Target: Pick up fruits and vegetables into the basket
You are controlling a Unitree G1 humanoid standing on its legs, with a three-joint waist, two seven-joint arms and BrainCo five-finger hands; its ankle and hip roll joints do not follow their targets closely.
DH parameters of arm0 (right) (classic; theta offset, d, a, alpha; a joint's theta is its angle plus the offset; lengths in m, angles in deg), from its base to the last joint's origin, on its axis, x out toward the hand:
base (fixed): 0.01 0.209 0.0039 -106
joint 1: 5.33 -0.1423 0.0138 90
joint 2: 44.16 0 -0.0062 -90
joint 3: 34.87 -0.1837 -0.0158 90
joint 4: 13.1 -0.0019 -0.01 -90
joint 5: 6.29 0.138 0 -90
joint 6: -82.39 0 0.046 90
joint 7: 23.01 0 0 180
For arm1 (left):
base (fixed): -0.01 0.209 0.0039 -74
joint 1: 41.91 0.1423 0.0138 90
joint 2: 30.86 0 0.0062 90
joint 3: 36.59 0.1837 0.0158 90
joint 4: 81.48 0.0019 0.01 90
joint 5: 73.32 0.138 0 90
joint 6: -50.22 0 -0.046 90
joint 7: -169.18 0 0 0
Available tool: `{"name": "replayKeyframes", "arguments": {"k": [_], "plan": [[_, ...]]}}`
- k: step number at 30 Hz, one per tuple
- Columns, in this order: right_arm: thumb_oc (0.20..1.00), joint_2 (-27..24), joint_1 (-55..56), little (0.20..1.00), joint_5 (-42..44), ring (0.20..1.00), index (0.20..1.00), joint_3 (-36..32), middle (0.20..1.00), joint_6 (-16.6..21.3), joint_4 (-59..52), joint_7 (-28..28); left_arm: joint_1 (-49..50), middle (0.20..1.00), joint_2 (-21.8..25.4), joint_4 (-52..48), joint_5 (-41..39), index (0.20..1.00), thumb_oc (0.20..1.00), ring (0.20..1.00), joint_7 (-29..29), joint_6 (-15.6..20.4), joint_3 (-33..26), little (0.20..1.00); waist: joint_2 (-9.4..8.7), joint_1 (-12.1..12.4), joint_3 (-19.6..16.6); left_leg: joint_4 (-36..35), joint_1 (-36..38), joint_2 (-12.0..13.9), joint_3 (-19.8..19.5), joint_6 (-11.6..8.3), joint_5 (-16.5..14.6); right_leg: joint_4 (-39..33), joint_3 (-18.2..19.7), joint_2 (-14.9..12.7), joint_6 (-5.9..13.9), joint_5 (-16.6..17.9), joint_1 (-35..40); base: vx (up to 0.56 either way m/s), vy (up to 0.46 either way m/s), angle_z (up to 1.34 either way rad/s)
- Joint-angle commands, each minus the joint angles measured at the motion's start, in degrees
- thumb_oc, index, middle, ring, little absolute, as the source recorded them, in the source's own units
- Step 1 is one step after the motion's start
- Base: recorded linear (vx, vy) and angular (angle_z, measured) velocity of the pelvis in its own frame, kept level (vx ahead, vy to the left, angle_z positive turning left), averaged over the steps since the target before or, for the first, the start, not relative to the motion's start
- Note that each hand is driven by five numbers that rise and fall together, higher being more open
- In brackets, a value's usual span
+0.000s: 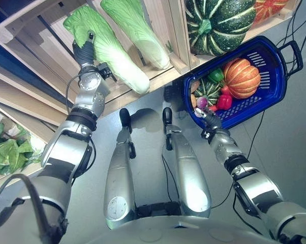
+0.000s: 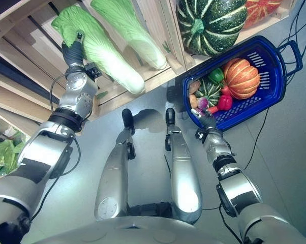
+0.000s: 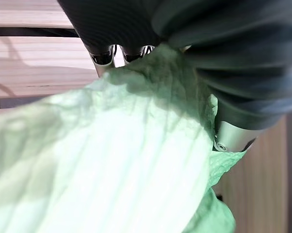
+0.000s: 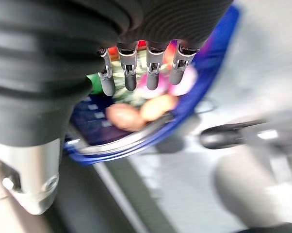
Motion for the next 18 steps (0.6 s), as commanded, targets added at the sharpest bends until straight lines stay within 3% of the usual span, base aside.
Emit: {"name": "replayKeyframes", "arguments": {"k": [1, 3, 6, 11, 15, 18], "plan": [[1.000, -0.9, 3.2, 1.000, -0.6, 1.000, 1.000, -2.7, 1.000, 5.1, -7.4, 6.4, 1.5, 0.200, -0.3, -6.5, 6.9, 0.200, 0.200, 0.200, -1.8, 3.9, -0.4, 0.200, -0.54, 1.7, -1.9, 3.1, -0.7, -2.5, -1.0, 1.40, -6.3, -7.5, -1.2, 0.8, 1.73, 3.3, 3.5, 0.00, 0.000, 0.00], [1.000, -1.0, 3.7, 1.000, -1.3, 1.000, 1.000, -3.4, 1.000, 6.5, -11.6, 9.3, 3.4, 0.200, -0.8, -9.0, 9.9, 0.200, 0.200, 0.200, -2.2, 4.3, -0.3, 0.200, -0.38, 1.9, -1.9, 2.7, -0.5, -2.6, -1.1, 1.48, -6.2, -7.8, -1.3, 0.7, 1.82, 3.4, 3.7, 0.00, 0.000, 0.00], [1.000, -0.9, 5.4, 1.000, -4.1, 1.000, 1.000, -4.3, 1.000, 8.9, -20.1, 14.3, 6.6, 0.200, -0.6, -14.5, 13.4, 0.200, 0.200, 0.200, -6.3, 7.6, -0.6, 0.200, -0.11, 1.8, -1.9, 2.2, -0.2, -2.7, -1.0, 1.59, -6.2, -7.9, -1.4, 0.7, 1.99, 3.5, 3.9, 0.00, 0.000, 0.00], [1.000, -0.6, 8.1, 1.000, -8.5, 1.000, 1.000, -7.1, 1.000, 13.1, -27.8, 15.5, 9.9, 0.200, 0.7, -22.8, 19.1, 0.200, 0.200, 0.200, -14.1, 12.8, 0.5, 0.200, 0.44, 1.6, -1.9, 2.1, 0.2, -2.7, -0.6, 1.79, -6.3, -7.8, -1.1, 0.7, 2.21, 3.7, 4.0, 0.01, 0.026, 0.00], [1.000, -0.5, 9.3, 1.000, -13.6, 1.000, 1.000, -7.8, 1.000, 16.0, -34.2, 17.4, 9.5, 0.200, 2.3, -24.8, 20.4, 0.200, 0.200, 0.200, -17.2, 15.0, 1.2, 0.200, 0.89, 1.0, -1.9, 1.6, 0.8, -2.4, -0.1, 1.97, -6.1, -7.8, -0.7, 0.7, 2.38, 3.7, 4.2, 0.02, 0.054, -0.02], [1.000, -0.5, 9.7, 1.000, -17.9, 1.000, 1.000, -8.0, 1.000, 16.0, -38.8, 18.9, 8.9, 0.200, 3.0, -27.0, 20.7, 0.200, 0.200, 0.200, -18.2, 15.2, 1.0, 0.200, 1.27, 0.6, -1.9, 1.4, 1.0, -2.4, 0.2, 2.08, -6.1, -7.9, -0.3, 0.8, 2.49, 3.6, 4.3, 0.02, 0.048, -0.05]]}}
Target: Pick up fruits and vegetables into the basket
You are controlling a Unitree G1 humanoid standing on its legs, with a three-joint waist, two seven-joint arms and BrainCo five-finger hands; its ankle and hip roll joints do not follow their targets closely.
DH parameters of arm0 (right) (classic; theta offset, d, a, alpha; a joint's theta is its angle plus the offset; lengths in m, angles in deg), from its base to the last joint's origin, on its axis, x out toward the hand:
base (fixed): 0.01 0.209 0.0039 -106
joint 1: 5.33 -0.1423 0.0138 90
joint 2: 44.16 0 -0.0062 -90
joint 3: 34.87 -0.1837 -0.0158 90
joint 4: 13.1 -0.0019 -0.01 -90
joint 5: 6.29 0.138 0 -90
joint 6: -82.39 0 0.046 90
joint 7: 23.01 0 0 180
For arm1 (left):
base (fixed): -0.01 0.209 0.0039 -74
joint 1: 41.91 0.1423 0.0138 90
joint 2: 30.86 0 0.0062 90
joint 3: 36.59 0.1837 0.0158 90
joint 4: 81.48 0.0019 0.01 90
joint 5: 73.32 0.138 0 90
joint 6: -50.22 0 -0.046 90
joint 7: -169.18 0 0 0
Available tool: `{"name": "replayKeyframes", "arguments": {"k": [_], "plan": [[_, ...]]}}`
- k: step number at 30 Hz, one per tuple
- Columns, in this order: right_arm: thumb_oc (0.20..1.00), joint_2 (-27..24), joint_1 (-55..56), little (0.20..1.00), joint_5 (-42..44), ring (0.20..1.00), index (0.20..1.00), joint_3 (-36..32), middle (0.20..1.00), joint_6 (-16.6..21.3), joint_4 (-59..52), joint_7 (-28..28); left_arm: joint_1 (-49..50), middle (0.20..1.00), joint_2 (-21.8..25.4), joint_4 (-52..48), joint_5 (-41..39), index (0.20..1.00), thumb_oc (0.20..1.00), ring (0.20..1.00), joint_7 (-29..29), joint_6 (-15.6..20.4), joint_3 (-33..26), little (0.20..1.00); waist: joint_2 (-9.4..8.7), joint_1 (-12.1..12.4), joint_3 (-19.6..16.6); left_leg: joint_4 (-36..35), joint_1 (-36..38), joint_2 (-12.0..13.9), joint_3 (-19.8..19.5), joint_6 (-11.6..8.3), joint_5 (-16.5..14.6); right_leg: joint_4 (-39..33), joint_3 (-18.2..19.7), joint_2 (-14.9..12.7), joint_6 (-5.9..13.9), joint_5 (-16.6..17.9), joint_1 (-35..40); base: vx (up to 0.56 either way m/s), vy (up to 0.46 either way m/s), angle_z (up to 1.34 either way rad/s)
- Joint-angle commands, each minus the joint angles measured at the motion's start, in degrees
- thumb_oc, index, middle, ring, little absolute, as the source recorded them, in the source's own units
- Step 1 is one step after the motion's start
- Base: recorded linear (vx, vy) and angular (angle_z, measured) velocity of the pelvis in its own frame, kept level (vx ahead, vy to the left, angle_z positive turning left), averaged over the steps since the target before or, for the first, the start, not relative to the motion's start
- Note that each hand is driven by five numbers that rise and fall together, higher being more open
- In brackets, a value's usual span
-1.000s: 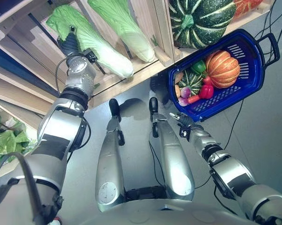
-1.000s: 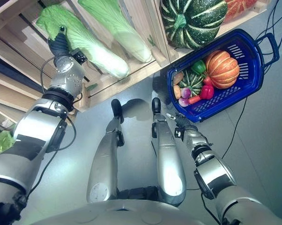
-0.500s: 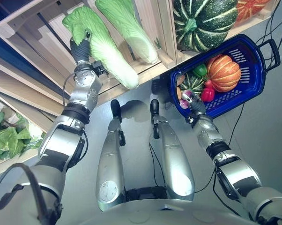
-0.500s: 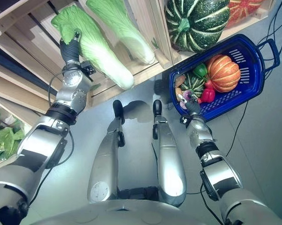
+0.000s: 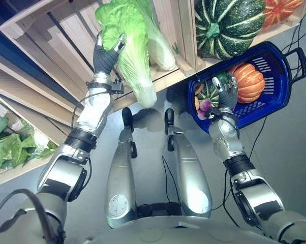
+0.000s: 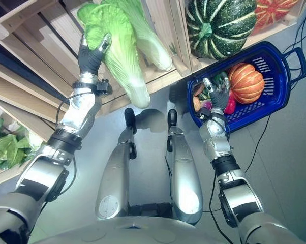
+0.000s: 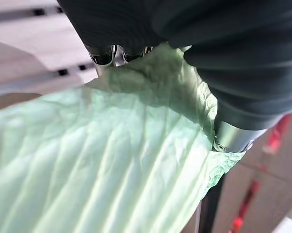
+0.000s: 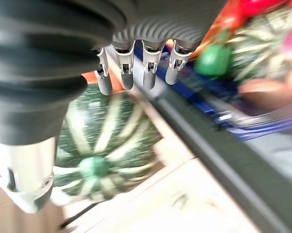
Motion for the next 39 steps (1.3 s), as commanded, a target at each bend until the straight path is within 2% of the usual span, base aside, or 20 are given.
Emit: {"name": "replayKeyframes", "arguments": {"k": [1, 6, 9, 13, 15, 17, 22, 25, 33, 39], "plan": [[1.000, -1.2, 2.7, 1.000, -8.1, 1.000, 1.000, -2.7, 1.000, 3.8, -9.5, 2.8, -2.0, 0.200, 0.5, -6.8, 3.0, 0.200, 0.200, 0.200, -1.9, 5.5, 0.0, 0.200, 1.28, -0.6, -1.9, 2.3, 0.2, -2.3, -0.2, 2.03, -6.2, -7.1, -0.4, 0.8, 2.46, 3.6, 3.7, 0.01, 0.040, -0.03], [1.000, -1.5, 2.5, 1.000, -14.4, 1.000, 1.000, -1.8, 1.000, 3.2, -16.7, 1.9, -3.2, 0.200, 0.8, -11.6, 5.9, 0.200, 0.200, 0.200, -2.6, 5.0, -0.5, 0.200, 1.38, -1.1, -1.9, 2.1, 0.0, -2.1, 0.1, 1.95, -6.0, -7.3, -0.1, 0.7, 2.60, 3.7, 3.4, 0.00, 0.006, -0.01], [1.000, -1.5, 1.7, 1.000, -15.7, 1.000, 1.000, -1.0, 1.000, 2.8, -19.5, -0.6, -4.8, 0.200, 1.0, -13.4, 7.2, 0.200, 0.200, 0.200, -3.5, 4.8, -0.7, 0.200, 1.34, -1.4, -1.9, 2.0, 0.1, -2.0, 0.3, 1.87, -5.9, -7.5, 0.1, 0.8, 2.63, 3.6, 3.6, 0.00, 0.000, 0.00], [1.000, -2.1, 0.5, 1.000, -13.9, 1.000, 1.000, 0.4, 1.000, 0.7, -23.5, -6.9, -6.7, 0.200, 1.3, -16.0, 8.6, 0.200, 0.200, 0.200, -4.5, 3.8, -0.4, 0.200, 1.28, -1.5, -1.9, 1.9, -0.1, -1.9, 0.6, 1.76, -5.7, -7.4, 0.1, 0.8, 2.54, 3.5, 3.4, 0.00, 0.007, -0.02], [1.000, -2.3, 0.0, 1.000, -12.5, 1.000, 1.000, 1.4, 1.000, -0.8, -24.9, -10.7, -7.1, 0.200, 1.3, -16.7, 8.8, 0.200, 0.200, 0.200, -5.2, 3.8, -0.1, 0.200, 1.21, -1.5, -1.9, 1.9, 0.0, -1.9, 0.6, 1.67, -5.6, -7.5, 0.2, 0.8, 2.55, 3.5, 3.5, 0.00, 0.000, 0.00], [1.000, -2.6, -0.7, 1.000, -9.8, 1.000, 1.000, 2.6, 1.000, -3.8, -26.7, -15.6, -7.6, 0.200, 1.4, -17.8, 9.9, 0.200, 0.200, 0.200, -5.7, 3.6, 0.0, 0.200, 1.11, -1.5, -1.9, 2.1, -0.2, -1.8, 0.6, 1.58, -5.6, -7.4, 0.2, 0.9, 2.49, 3.4, 3.5, 0.00, 0.000, 0.00], [1.000, -3.8, -1.7, 1.000, -5.9, 1.000, 1.000, 5.0, 1.000, -7.5, -28.6, -21.9, -8.1, 0.200, 2.1, -19.8, 11.6, 0.200, 0.200, 0.200, -6.1, 3.7, 0.4, 0.200, 0.86, -1.2, -1.9, 2.1, -0.5, -1.7, 0.7, 1.34, -5.5, -7.4, 0.1, 0.9, 2.39, 3.3, 3.4, 0.00, 0.000, 0.00], [1.000, -4.5, -2.6, 1.000, -2.8, 1.000, 1.000, 7.0, 1.000, -11.1, -29.5, -25.6, -8.6, 0.200, 3.0, -21.6, 12.7, 0.200, 0.200, 0.200, -5.6, 3.9, 1.0, 0.200, 0.56, -0.9, -1.9, 2.1, -0.7, -1.6, 0.6, 1.20, -5.4, -7.5, 0.0, 0.9, 2.32, 3.3, 3.3, 0.00, 0.000, 0.00], [1.000, -4.8, -3.9, 1.000, 0.8, 1.000, 1.000, 10.9, 1.000, -15.2, -29.5, -29.5, -9.2, 0.200, 3.6, -24.0, 14.5, 0.200, 0.200, 0.200, -4.7, 4.6, 1.8, 0.200, -0.19, -0.3, -1.9, 2.1, -1.2, -1.6, 0.3, 0.97, -5.2, -7.5, -0.5, 1.2, 2.18, 3.2, 3.1, 0.00, -0.004, 0.00], [1.000, -5.1, -4.4, 1.000, 2.6, 1.000, 1.000, 12.6, 1.000, -16.3, -29.7, -29.1, -8.7, 0.200, 3.8, -25.7, 14.2, 0.200, 0.200, 0.200, -5.1, 5.0, 2.5, 0.200, -0.49, 0.1, -1.9, 2.0, -1.4, -1.6, 0.1, 0.86, -5.1, -7.8, -0.7, 1.3, 2.15, 3.2, 3.2, 0.00, -0.004, 0.01]]}}
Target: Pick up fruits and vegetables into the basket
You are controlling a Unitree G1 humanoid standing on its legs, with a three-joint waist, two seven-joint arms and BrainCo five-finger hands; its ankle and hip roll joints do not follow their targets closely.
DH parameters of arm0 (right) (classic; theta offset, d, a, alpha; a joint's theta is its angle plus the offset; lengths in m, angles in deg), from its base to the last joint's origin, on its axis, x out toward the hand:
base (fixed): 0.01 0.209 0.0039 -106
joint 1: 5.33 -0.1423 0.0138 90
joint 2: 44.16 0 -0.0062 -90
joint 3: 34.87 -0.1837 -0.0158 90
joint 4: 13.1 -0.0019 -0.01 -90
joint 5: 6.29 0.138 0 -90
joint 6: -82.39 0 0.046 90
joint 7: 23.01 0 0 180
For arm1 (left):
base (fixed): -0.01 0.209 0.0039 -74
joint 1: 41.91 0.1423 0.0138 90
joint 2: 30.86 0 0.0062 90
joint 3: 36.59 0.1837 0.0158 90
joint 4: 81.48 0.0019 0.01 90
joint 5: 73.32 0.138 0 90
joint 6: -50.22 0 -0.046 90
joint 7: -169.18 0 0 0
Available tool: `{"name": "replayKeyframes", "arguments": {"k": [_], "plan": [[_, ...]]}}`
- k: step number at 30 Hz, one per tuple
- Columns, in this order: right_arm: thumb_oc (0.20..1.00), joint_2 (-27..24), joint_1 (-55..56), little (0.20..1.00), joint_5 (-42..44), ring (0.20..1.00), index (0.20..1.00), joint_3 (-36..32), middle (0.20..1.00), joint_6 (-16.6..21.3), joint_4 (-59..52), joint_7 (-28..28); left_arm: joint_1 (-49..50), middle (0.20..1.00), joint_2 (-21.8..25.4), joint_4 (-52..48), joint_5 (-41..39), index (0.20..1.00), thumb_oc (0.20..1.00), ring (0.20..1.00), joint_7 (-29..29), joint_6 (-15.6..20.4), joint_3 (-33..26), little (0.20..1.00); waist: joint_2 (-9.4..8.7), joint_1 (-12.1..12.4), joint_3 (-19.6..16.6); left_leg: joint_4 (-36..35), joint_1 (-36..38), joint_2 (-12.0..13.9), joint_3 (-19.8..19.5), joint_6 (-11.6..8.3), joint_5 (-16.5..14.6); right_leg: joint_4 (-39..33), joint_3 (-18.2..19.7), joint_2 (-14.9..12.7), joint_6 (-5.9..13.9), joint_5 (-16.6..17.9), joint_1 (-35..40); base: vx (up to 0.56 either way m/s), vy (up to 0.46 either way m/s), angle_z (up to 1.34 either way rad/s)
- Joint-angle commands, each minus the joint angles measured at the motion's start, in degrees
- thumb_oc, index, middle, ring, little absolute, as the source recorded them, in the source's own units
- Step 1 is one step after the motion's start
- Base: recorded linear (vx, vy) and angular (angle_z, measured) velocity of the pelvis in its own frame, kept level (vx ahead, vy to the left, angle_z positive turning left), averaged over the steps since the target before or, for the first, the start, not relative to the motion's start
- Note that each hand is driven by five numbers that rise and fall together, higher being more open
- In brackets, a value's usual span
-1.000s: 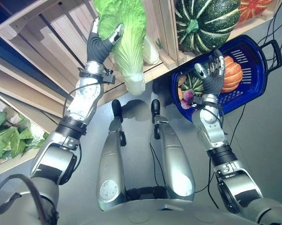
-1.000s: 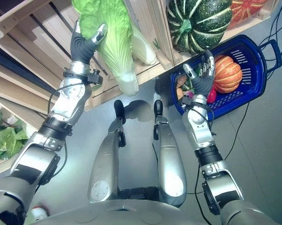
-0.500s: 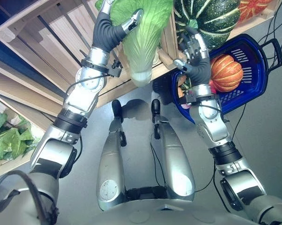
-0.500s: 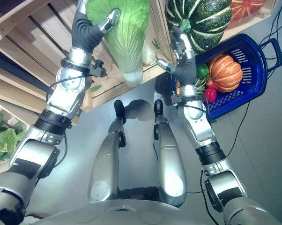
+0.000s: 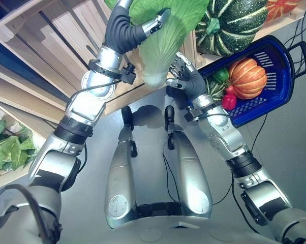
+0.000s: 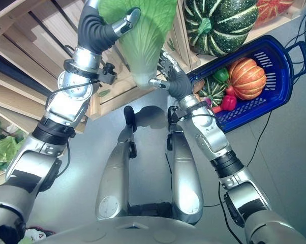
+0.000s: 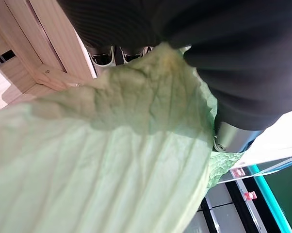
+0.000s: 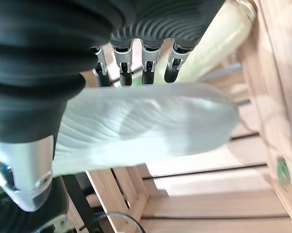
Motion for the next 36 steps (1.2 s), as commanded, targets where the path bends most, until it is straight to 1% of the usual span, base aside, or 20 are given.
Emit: {"name": "replayKeyframes", "arguments": {"k": [1, 11, 17, 23, 30, 31, 32, 36], "plan": [[1.000, -0.1, -0.3, 1.000, 1.8, 1.000, 1.000, 0.8, 1.000, 1.5, -7.2, -1.1, -2.8, 0.200, 0.2, -8.2, 0.7, 0.200, 0.200, 0.200, 0.2, 4.9, 1.0, 0.200, -0.78, -0.3, -2.1, 3.3, -0.6, -1.7, -0.2, 0.94, -5.4, -7.8, -0.9, 1.2, 2.16, 3.2, 4.6, 0.00, 0.000, 0.00], [1.000, 1.1, -1.4, 1.000, 1.4, 1.000, 1.000, 1.7, 1.000, 1.6, -8.0, -0.2, -2.3, 0.200, -1.3, -10.3, -2.3, 0.200, 0.200, 0.200, -2.7, 5.0, 1.4, 0.200, -1.01, 0.0, -2.1, 3.3, -1.2, -1.9, -0.4, 1.01, -5.4, -7.9, -0.8, 1.5, 2.17, 3.3, 4.2, 0.00, 0.000, 0.00], [1.000, 1.6, -2.3, 1.000, 0.8, 1.000, 1.000, 1.9, 1.000, 2.1, -7.6, 0.5, -1.9, 0.200, -2.3, -10.8, -5.5, 0.200, 0.200, 0.200, -6.4, 4.8, 1.9, 0.200, -1.14, 0.2, -2.1, 3.2, -0.9, -2.0, -0.5, 1.08, -5.5, -8.0, -0.9, 1.5, 2.23, 3.4, 4.4, 0.00, 0.000, 0.00], [1.000, 1.8, -2.8, 1.000, 0.1, 1.000, 1.000, 1.7, 1.000, 2.2, -7.4, 2.3, -1.6, 0.200, -3.3, -12.0, -7.3, 0.200, 0.200, 0.200, -8.7, 4.5, 2.5, 0.200, -1.19, 0.3, -2.1, 3.1, -0.8, -2.1, -0.5, 1.21, -5.6, -8.2, -0.9, 1.5, 2.26, 3.5, 4.5, 0.00, 0.000, 0.00], [1.000, 2.2, -3.1, 1.000, -0.1, 1.000, 1.000, 1.8, 1.000, 2.1, -7.6, 1.8, -1.4, 0.200, -4.3, -13.1, -7.2, 0.200, 0.200, 0.200, -9.5, 3.8, 3.2, 0.200, -1.32, 0.3, -2.1, 2.7, -0.5, -2.2, -0.5, 1.33, -5.6, -8.5, -0.9, 1.5, 2.34, 3.6, 4.6, 0.00, 0.000, 0.00], [0.784, 2.1, -3.1, 0.784, -0.3, 0.784, 0.784, 1.8, 0.784, 2.3, -7.6, 1.9, -1.4, 0.200, -4.3, -13.1, -7.2, 0.200, 0.200, 0.200, -9.5, 3.8, 3.2, 0.200, -1.32, 0.3, -2.1, 2.7, -0.6, -2.2, -0.5, 1.33, -5.6, -8.5, -0.9, 1.6, 2.35, 3.6, 4.5, 0.00, 0.000, 0.00], [0.200, 2.0, -3.3, 0.200, 0.0, 0.200, 0.200, 1.8, 0.200, 2.4, -7.7, 2.0, -1.5, 0.200, -4.2, -13.0, -7.4, 0.200, 0.200, 0.200, -9.5, 3.8, 3.3, 0.200, -1.37, 0.3, -2.1, 2.7, -0.6, -2.2, -0.5, 1.34, -5.6, -8.5, -0.9, 1.6, 2.35, 3.7, 4.5, 0.00, 0.000, 0.00], [0.200, 1.9, -3.5, 0.200, 0.2, 0.200, 0.200, 1.9, 0.200, 2.6, -7.7, 2.5, -1.5, 0.200, -3.8, -12.8, -7.2, 0.200, 0.200, 0.200, -8.2, 3.2, 3.3, 0.200, -1.38, 0.4, -2.1, 2.7, -0.5, -2.3, -0.6, 1.33, -5.6, -8.6, -0.9, 1.5, 2.41, 3.8, 4.7, 0.00, 0.000, 0.00]]}}
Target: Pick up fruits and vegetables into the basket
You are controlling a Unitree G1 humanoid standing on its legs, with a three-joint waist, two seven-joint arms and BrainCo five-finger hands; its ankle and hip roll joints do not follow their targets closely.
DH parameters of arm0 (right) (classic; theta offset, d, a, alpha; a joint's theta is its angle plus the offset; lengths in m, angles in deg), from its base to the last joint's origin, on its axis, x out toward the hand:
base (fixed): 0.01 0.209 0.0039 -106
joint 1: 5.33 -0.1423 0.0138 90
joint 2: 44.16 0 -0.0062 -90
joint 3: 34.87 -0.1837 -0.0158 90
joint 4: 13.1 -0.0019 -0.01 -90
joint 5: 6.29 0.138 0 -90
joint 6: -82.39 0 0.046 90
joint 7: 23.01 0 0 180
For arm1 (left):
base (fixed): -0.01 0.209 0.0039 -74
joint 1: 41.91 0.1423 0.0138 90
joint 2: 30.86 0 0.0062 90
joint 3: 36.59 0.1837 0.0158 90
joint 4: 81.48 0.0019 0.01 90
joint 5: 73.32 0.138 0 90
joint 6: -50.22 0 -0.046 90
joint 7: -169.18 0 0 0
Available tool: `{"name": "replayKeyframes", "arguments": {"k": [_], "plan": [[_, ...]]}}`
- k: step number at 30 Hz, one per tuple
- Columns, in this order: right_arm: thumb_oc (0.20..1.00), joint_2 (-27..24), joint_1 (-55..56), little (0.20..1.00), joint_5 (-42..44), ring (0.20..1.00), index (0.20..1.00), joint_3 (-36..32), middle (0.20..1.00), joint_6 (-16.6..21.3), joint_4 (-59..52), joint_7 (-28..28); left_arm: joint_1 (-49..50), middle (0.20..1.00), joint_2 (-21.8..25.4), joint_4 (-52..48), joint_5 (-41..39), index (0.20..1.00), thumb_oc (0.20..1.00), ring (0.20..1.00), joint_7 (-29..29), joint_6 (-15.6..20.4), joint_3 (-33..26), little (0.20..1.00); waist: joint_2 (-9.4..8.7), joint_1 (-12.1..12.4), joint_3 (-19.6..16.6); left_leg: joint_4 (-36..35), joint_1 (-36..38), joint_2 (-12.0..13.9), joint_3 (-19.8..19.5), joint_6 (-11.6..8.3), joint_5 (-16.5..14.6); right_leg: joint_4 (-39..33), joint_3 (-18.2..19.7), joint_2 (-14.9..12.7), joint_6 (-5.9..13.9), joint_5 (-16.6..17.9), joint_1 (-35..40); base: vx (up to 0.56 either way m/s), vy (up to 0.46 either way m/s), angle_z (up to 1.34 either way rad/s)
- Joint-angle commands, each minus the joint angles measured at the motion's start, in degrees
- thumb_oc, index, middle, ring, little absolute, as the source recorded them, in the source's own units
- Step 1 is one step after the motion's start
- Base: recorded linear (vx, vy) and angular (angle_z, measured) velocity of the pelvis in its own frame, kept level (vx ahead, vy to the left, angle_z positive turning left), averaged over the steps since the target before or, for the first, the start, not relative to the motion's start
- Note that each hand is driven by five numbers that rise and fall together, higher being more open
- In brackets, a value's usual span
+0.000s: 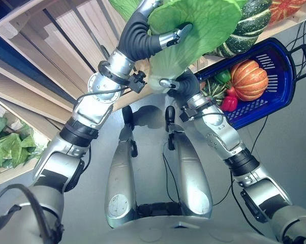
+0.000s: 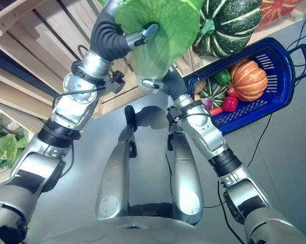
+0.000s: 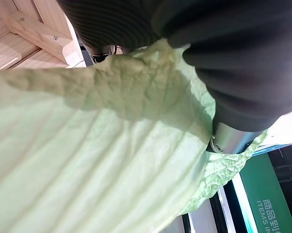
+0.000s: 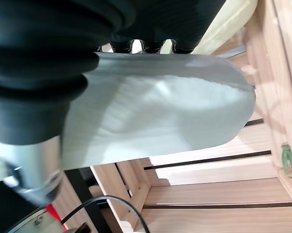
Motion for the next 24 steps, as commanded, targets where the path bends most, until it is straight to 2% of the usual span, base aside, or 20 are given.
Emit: {"name": "replayKeyframes", "arguments": {"k": [1, 14, 20, 24], "plan": [[0.200, 2.0, -2.0, 0.200, 0.4, 0.200, 0.200, -0.3, 0.200, 2.8, -6.2, 0.4, -1.2, 1.000, -1.5, -8.4, -2.2, 1.000, 1.000, 1.000, 1.9, 3.2, 1.0, 1.000, -1.29, -0.1, -2.1, 2.7, -0.4, -2.2, -0.5, 1.38, -5.7, -8.6, -0.7, 1.5, 2.45, 3.8, 4.5, 0.00, 0.000, 0.00], [0.200, 3.0, -1.4, 0.200, 0.1, 0.200, 0.200, -1.1, 0.200, 4.4, -5.9, 0.6, 1.1, 1.000, -3.0, -7.6, 0.9, 1.000, 1.000, 1.000, 8.3, 3.1, -0.8, 1.000, -1.32, 0.3, -2.1, 2.3, -0.1, -2.6, -0.9, 1.47, -5.6, -9.0, -0.9, 1.5, 2.53, 3.9, 4.9, 0.00, 0.000, 0.00], [0.200, 3.5, -1.4, 0.200, 0.5, 0.200, 0.200, -2.0, 0.200, 6.1, -5.0, 2.2, 2.1, 1.000, -3.6, -4.7, 3.0, 1.000, 1.000, 1.000, 15.6, 2.8, -2.0, 1.000, -1.29, 0.3, -2.1, 2.0, 0.2, -2.6, -0.9, 1.50, -5.6, -9.2, -1.0, 1.3, 2.62, 4.1, 5.0, 0.00, 0.000, 0.00], [0.200, 3.8, 0.1, 0.200, 0.4, 0.200, 0.200, -4.2, 0.200, 9.0, -4.0, 4.5, 4.2, 1.000, -3.5, -2.3, 4.0, 1.000, 1.000, 1.000, 19.9, 3.4, -4.0, 1.000, -1.23, 0.4, -2.1, 1.7, 0.4, -2.7, -1.0, 1.51, -5.5, -9.5, -0.9, 1.3, 2.76, 4.2, 5.2, 0.00, 0.000, 0.00]]}}
